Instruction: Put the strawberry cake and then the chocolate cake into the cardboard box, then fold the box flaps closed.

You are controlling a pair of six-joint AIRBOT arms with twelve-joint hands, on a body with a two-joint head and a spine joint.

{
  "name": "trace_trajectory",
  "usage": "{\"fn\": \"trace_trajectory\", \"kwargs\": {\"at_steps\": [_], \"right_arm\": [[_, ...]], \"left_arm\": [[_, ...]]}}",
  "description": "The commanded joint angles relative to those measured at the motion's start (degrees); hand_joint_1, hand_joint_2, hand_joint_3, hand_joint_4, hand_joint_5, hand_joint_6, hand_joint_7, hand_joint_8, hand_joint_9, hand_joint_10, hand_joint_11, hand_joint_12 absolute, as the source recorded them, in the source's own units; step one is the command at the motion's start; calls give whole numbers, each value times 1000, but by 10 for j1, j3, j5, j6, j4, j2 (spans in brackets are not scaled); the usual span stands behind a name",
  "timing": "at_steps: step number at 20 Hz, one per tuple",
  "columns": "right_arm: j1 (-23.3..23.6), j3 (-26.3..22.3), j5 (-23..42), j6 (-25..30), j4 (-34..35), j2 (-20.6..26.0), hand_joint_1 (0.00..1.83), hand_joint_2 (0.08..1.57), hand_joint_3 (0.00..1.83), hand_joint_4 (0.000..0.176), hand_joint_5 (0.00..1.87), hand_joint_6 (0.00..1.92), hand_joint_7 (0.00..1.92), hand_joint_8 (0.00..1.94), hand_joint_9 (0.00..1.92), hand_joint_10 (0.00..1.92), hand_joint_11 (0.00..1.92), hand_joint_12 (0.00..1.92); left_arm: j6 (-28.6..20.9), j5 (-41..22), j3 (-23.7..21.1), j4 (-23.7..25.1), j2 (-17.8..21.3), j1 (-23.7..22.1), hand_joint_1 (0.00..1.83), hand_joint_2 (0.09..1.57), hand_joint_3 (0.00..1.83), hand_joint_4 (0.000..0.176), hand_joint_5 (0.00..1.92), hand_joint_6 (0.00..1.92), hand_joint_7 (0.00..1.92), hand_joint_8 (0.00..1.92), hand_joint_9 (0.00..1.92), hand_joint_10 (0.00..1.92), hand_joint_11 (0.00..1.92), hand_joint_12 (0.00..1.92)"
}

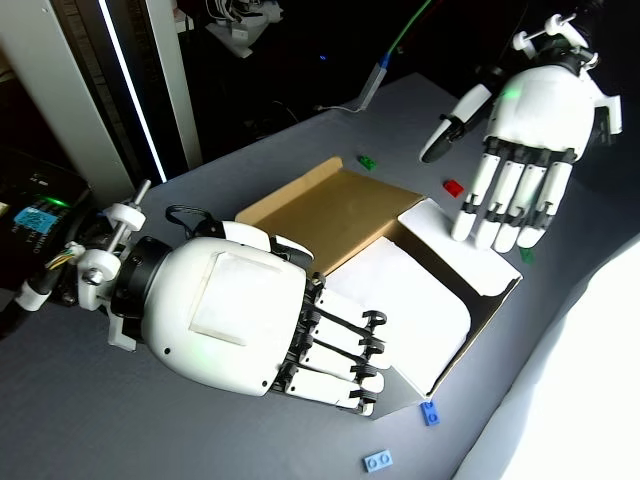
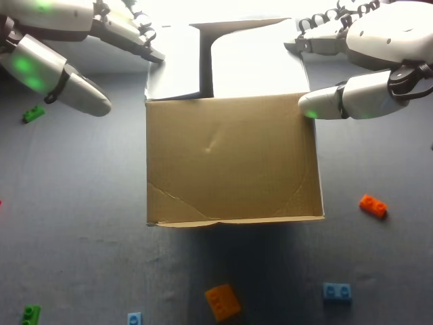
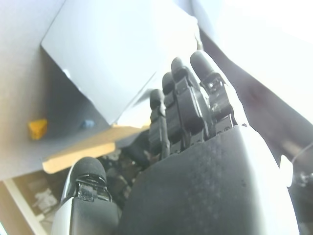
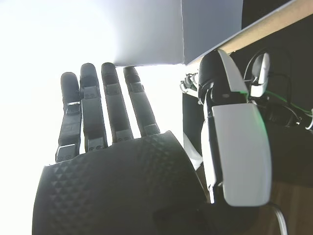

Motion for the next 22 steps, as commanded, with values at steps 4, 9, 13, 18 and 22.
{"fn": "trace_trajectory", "kwargs": {"at_steps": [4, 9, 13, 18, 22], "right_arm": [[-2, -1, 40, -2, 0, 0, 171, 1188, 0, 0, 238, 9, 259, 0, 282, 9, 0, 668], [13, -6, 68, 17, 0, 21, 159, 1192, 1, 0, 244, 8, 259, 2, 274, 4, 0, 653], [28, -21, 73, 25, 2, 50, 206, 1179, 0, 0, 267, 15, 296, 12, 291, 10, 0, 657], [5, -35, 90, 31, 61, 104, 144, 1187, 2, 0, 231, 3, 281, 4, 280, 5, 0, 653], [-83, -68, 144, 37, 145, 177, 157, 1184, 1, 0, 232, 1, 285, 1, 273, 1, 0, 616]], "left_arm": [[-4, -6, 21, -30, 3, -10, 0, 1123, 0, 6, 324, 3, 373, 2, 408, 4, 7, 1065], [-8, -20, 43, -11, 4, -10, 0, 1120, 0, 6, 343, 9, 388, 6, 414, 5, 12, 1077], [-12, -33, 61, 3, 4, -13, 0, 1126, 1, 7, 316, 0, 366, 0, 397, 0, 0, 1078], [-12, -66, 70, 19, 8, -13, 0, 1131, 3, 4, 315, 0, 367, 0, 399, 0, 1, 1089], [-5, -102, 56, 20, 23, 8, 0, 1126, 0, 9, 323, 4, 352, 3, 392, 3, 0, 1100]]}}
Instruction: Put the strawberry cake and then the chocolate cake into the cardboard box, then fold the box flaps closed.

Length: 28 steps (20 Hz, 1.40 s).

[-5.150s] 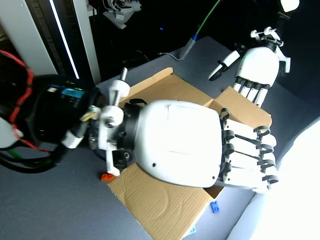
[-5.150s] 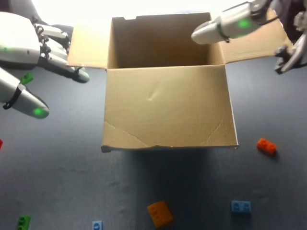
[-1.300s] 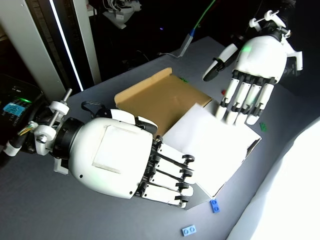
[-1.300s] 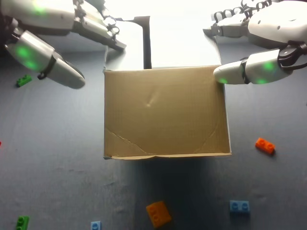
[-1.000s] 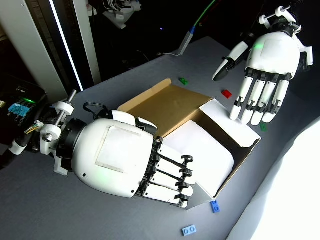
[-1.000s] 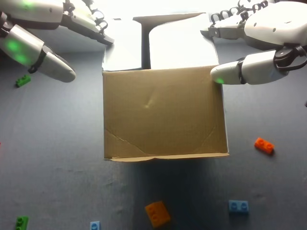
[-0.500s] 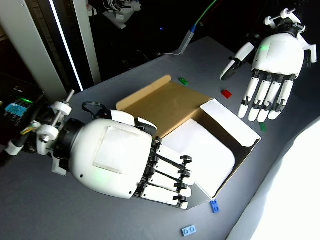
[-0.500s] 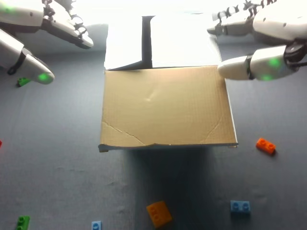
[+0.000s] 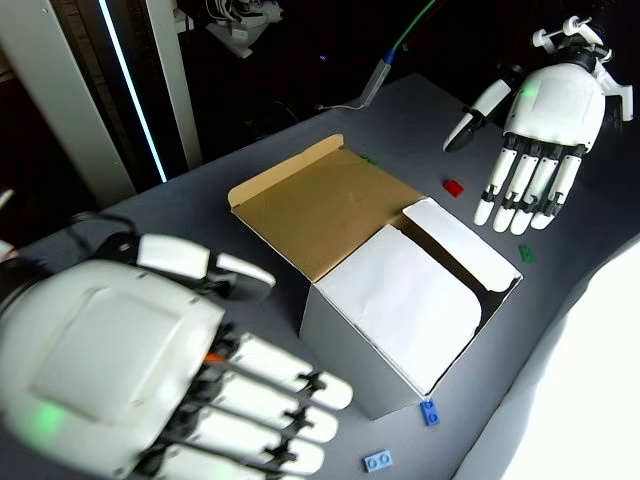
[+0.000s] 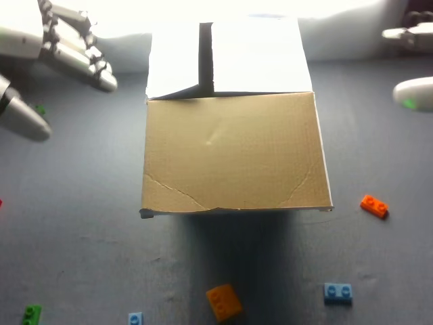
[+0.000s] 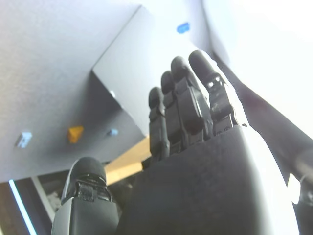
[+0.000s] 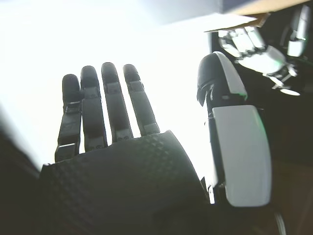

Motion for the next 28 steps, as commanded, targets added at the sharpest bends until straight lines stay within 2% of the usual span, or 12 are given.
{"fn": "trace_trajectory", "kwargs": {"at_steps": [1, 4, 6, 8, 11, 15, 17, 18, 21, 23, 28], "right_arm": [[-3, 2, 78, 6, 26, 17, 157, 1184, 1, 0, 232, 1, 285, 1, 273, 1, 0, 616], [-44, -3, 72, 5, 79, 40, 133, 1183, 1, 0, 230, 3, 316, 8, 315, 16, 0, 724], [-54, -4, 73, -3, 79, 43, 156, 1189, 2, 0, 236, 3, 285, 1, 287, 2, 0, 661], [-58, -4, 73, -11, 79, 42, 164, 1192, 2, 0, 233, 5, 267, 0, 273, 0, 0, 621], [-62, -4, 75, -14, 79, 41, 204, 1185, 0, 0, 255, 8, 289, 4, 288, 5, 0, 729], [-62, -5, 74, -20, 78, 38, 208, 1183, 0, 0, 258, 8, 292, 4, 289, 5, 0, 739], [-63, -7, 69, -22, 77, 38, 195, 1186, 0, 0, 251, 4, 272, 1, 271, 2, 0, 704], [-64, -7, 69, -23, 77, 38, 191, 1184, 0, 0, 263, 7, 265, 0, 281, 6, 0, 719], [-65, -9, 68, -25, 69, 37, 196, 1182, 0, 0, 265, 5, 276, 3, 289, 8, 0, 762], [-65, -11, 68, -25, 68, 37, 211, 1184, 0, 0, 257, 2, 270, 1, 284, 4, 0, 741], [-66, -11, 71, -25, 68, 37, 176, 1187, 1, 0, 245, 0, 281, 0, 296, 6, 0, 789]], "left_arm": [[4, -9, -4, -46, 10, 1, 0, 1126, 0, 9, 323, 4, 352, 3, 392, 3, 0, 1100], [16, -23, -19, -67, 21, 28, 0, 1136, 4, 8, 338, 9, 365, 7, 404, 7, 0, 1113], [23, -31, -28, -88, 25, 48, 0, 1130, 1, 11, 323, 2, 360, 3, 396, 3, 0, 1100], [27, -41, -39, -118, 29, 72, 0, 1131, 1, 12, 320, 0, 361, 3, 402, 5, 0, 1102], [36, -62, -56, -151, 36, 100, 0, 1136, 3, 11, 321, 0, 361, 2, 402, 4, 0, 1101], [44, -101, -75, -194, 45, 137, 0, 1137, 3, 11, 320, 0, 358, 1, 400, 3, 0, 1103], [49, -116, -91, -204, 51, 153, 0, 1133, 1, 12, 328, 3, 362, 2, 403, 4, 0, 1106], [53, -117, -98, -206, 54, 158, 0, 1131, 0, 6, 330, 3, 361, 1, 401, 2, 0, 1088], [77, -118, -142, -212, 70, 181, 0, 1132, 1, 8, 345, 7, 377, 6, 415, 7, 13, 1097], [79, -116, -159, -214, 72, 194, 0, 1133, 1, 0, 344, 6, 378, 5, 397, 0, 2, 1099], [81, -90, -195, -217, 73, 213, 0, 1140, 2, 5, 321, 4, 369, 7, 392, 5, 0, 1122]]}}
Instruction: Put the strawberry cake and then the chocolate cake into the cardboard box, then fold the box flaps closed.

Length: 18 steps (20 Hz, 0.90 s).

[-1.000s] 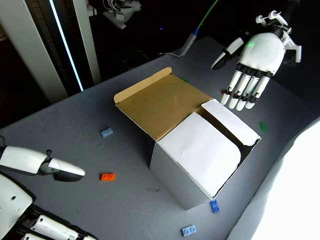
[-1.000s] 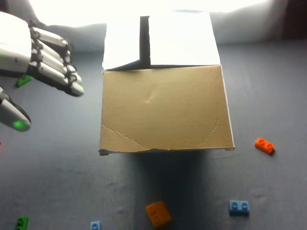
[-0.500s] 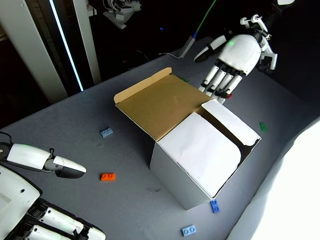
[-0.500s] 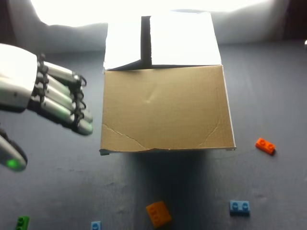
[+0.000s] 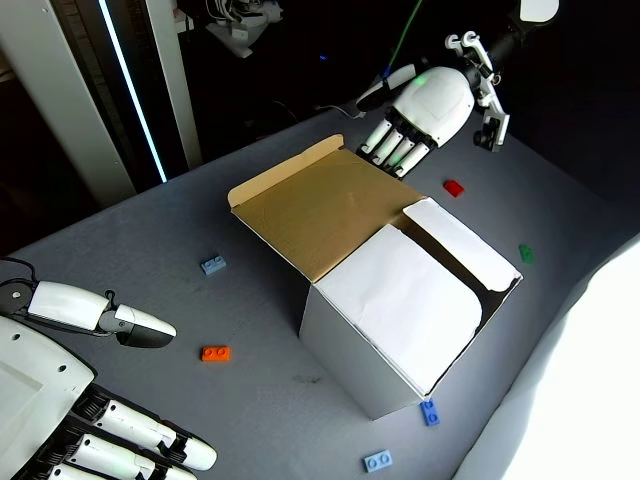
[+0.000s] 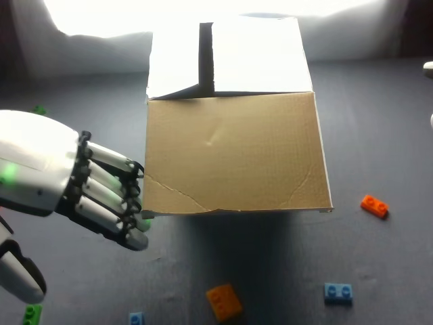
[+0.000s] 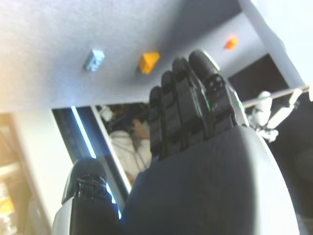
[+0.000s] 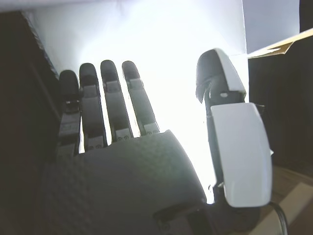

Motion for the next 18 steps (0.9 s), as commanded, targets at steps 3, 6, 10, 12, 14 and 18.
{"fn": "trace_trajectory", "kwargs": {"at_steps": [3, 6, 10, 12, 14, 18], "right_arm": [[2, 2, 65, 2, 0, 9, 183, 1183, 0, 0, 237, 0, 291, 3, 291, 4, 0, 817], [2, 2, 65, 2, 0, 9, 180, 1181, 0, 0, 246, 6, 303, 5, 289, 3, 0, 801], [2, 2, 65, 2, 0, 9, 168, 1179, 0, 0, 266, 13, 298, 2, 286, 2, 0, 795], [2, 2, 65, 2, 0, 9, 158, 1185, 2, 0, 250, 4, 262, 0, 255, 0, 0, 733], [2, 2, 65, 2, 0, 9, 138, 1190, 3, 0, 242, 1, 253, 0, 256, 2, 0, 725], [2, 2, 66, 2, 0, 9, 187, 1186, 0, 0, 245, 3, 244, 0, 256, 2, 0, 709]], "left_arm": [[1, -2, -22, -50, 5, 3, 0, 1145, 3, 4, 342, 10, 389, 11, 412, 12, 4, 1133], [1, 8, -49, -54, 8, 4, 0, 1168, 10, 4, 366, 13, 369, 1, 403, 5, 0, 1106], [1, 10, -72, -65, 12, -2, 0, 1164, 5, 8, 335, 3, 351, 0, 392, 1, 0, 1092], [1, 10, -77, -77, 15, -7, 0, 1169, 4, 9, 333, 5, 353, 5, 402, 7, 0, 1106], [0, 9, -76, -83, 15, -14, 0, 1171, 2, 9, 349, 7, 372, 7, 399, 3, 0, 1071], [-16, 3, -65, -101, 15, -45, 0, 1170, 1, 10, 347, 4, 373, 4, 391, 2, 0, 1037]]}}
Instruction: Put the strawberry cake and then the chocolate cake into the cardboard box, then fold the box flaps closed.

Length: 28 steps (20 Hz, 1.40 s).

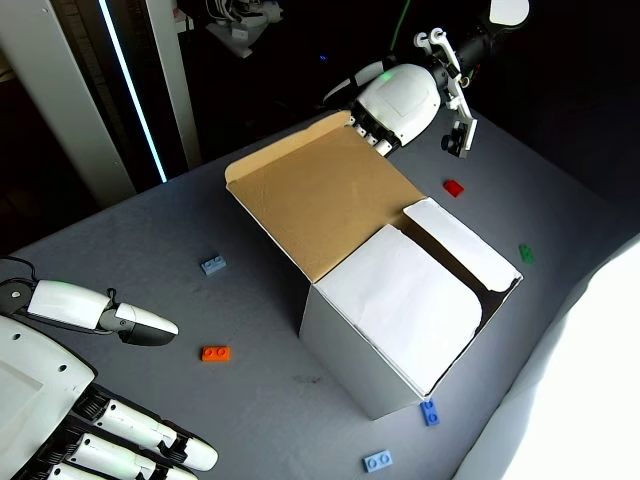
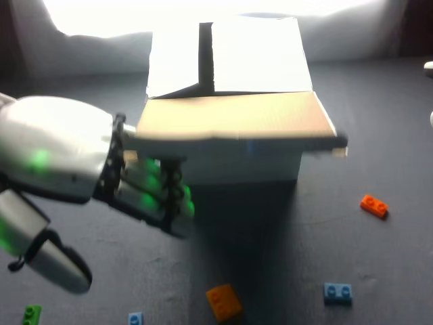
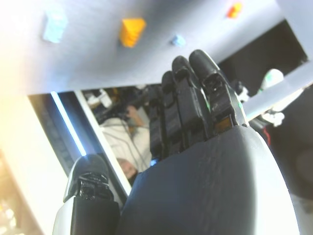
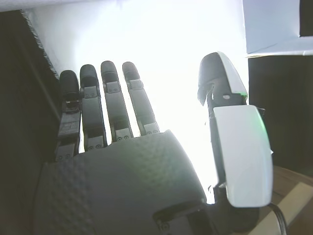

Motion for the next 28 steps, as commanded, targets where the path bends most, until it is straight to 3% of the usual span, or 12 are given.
{"fn": "trace_trajectory", "kwargs": {"at_steps": [1, 4, 8, 10, 12, 15, 17, 18, 21, 28], "right_arm": [[2, 2, 66, 2, 0, 9, 167, 1186, 0, 0, 237, 1, 228, 1, 241, 2, 0, 642], [2, 2, 67, 2, 0, 9, 143, 1184, 0, 0, 221, 0, 178, 0, 210, 0, 0, 591], [2, 2, 67, 2, 0, 9, 158, 1185, 0, 0, 226, 3, 186, 0, 218, 2, 0, 593], [2, 2, 67, 2, 0, 8, 142, 1181, 0, 0, 212, 2, 211, 5, 252, 13, 0, 714], [2, 2, 67, 2, 0, 8, 125, 1190, 2, 0, 185, 0, 189, 0, 234, 4, 0, 666], [2, 2, 67, 2, 0, 8, 121, 1189, 1, 0, 194, 4, 249, 12, 257, 12, 0, 750], [2, 2, 67, 2, 0, 8, 123, 1187, 0, 0, 221, 11, 281, 11, 281, 19, 0, 879], [2, 2, 67, 2, 0, 8, 147, 1195, 2, 0, 223, 7, 229, 5, 265, 10, 0, 786], [2, 2, 67, 2, 0, 8, 141, 1193, 0, 0, 242, 11, 268, 13, 285, 16, 0, 799], [2, 2, 67, 1, 0, 6, 113, 1199, 2, 0, 225, 3, 251, 2, 268, 5, 0, 752]], "left_arm": [[-6, -24, 4, -56, 5, -14, 0, 1165, 0, 9, 341, 1, 359, 1, 377, 2, 0, 990], [-25, -28, 17, -59, 4, -64, 0, 1160, 0, 6, 354, 5, 366, 3, 386, 5, 0, 998], [-46, -27, 37, -61, -4, -97, 0, 1150, 0, 4, 336, 2, 364, 2, 380, 4, 0, 999], [-51, -19, 50, -61, -11, -103, 0, 1157, 1, 6, 349, 5, 373, 3, 387, 4, 0, 1032], [-55, -10, 62, -64, -18, -105, 0, 1154, 0, 0, 336, 1, 359, 0, 377, 1, 0, 1020], [-61, 7, 83, -65, -33, -115, 0, 1155, 0, 5, 318, 0, 343, 1, 357, 2, 0, 1000], [-67, 15, 97, -65, -41, -127, 0, 1154, 0, 6, 294, 0, 324, 1, 364, 5, 0, 1002], [-69, 21, 106, -65, -48, -137, 0, 1157, 0, 5, 304, 4, 342, 6, 367, 4, 0, 1015], [-73, 42, 129, -61, -65, -157, 0, 1153, 0, 6, 292, 1, 341, 4, 364, 3, 0, 1021], [-66, 103, 167, -45, -99, -146, 0, 1154, 0, 5, 280, 0, 329, 1, 360, 0, 0, 979]]}}
